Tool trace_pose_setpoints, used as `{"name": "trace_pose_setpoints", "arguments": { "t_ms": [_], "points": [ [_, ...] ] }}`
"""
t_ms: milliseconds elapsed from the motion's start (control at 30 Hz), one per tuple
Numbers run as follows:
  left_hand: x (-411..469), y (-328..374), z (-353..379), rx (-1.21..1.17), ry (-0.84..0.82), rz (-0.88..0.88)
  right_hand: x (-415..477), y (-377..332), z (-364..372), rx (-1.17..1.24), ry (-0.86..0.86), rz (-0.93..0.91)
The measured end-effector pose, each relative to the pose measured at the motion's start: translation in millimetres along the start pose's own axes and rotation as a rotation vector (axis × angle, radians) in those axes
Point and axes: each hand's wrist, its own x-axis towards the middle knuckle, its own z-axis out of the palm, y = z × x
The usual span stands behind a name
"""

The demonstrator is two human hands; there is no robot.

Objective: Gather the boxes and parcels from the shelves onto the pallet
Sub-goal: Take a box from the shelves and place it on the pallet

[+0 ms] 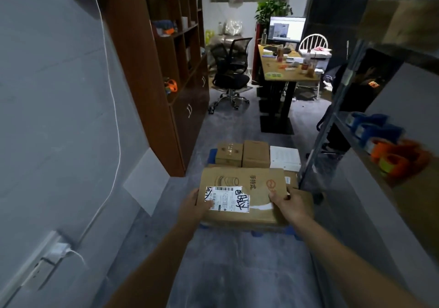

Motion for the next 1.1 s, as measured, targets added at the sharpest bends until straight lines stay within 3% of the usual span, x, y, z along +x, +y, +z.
{"name": "trace_pose_setpoints", "arguments": {
  "t_ms": [233, 667, 900, 1100],
  "points": [
    [159, 41, -44, -0.093, -0.056, -0.022, 120, -77, 62, 0.038, 0.005, -0.008],
    [411, 66, -31, -0.136, -0.025, -0.08, 355, -125, 145, 0.182, 0.039, 0.034],
    [560, 60, -13, 0.01, -0.104, -0.12, 482, -120, 186, 0.231, 0.056, 0.153],
    [662, -9, 6, 0.0, -0.112, -0.256, 570, -75, 242, 0.216, 0.058, 0.234]
  ]
}}
